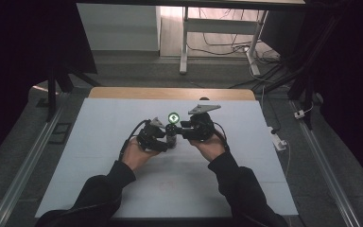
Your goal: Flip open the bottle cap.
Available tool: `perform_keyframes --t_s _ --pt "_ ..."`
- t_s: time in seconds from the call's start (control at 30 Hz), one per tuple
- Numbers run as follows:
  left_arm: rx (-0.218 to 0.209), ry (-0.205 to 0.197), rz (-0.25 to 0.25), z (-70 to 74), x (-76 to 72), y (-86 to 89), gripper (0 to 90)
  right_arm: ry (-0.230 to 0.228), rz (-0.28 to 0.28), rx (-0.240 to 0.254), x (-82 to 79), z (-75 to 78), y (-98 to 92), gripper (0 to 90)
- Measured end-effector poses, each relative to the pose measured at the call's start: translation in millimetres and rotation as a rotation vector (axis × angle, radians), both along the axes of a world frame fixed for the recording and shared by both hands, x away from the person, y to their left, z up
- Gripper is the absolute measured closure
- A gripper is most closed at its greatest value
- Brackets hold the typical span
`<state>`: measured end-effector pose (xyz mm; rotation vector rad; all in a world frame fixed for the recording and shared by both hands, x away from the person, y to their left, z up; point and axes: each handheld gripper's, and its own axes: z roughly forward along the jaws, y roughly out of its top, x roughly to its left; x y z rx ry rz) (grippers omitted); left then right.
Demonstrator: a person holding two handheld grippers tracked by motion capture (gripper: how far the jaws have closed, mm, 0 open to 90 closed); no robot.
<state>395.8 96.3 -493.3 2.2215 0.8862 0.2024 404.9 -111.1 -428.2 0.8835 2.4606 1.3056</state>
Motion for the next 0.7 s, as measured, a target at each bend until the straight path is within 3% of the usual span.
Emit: perform_keyframes --t_s 0.47,0.7 --pt "-0.039 0.045 -0.027 10.4 -15.9 16.3 23.3 0.013 0.013 -0.01 -14.6 -3.3 -9.2 34.2" --pt "-0.079 0.077 -0.029 15.9 -25.9 25.6 16.3 0.035 0.033 -0.018 -25.4 -6.1 -9.5 19.3"
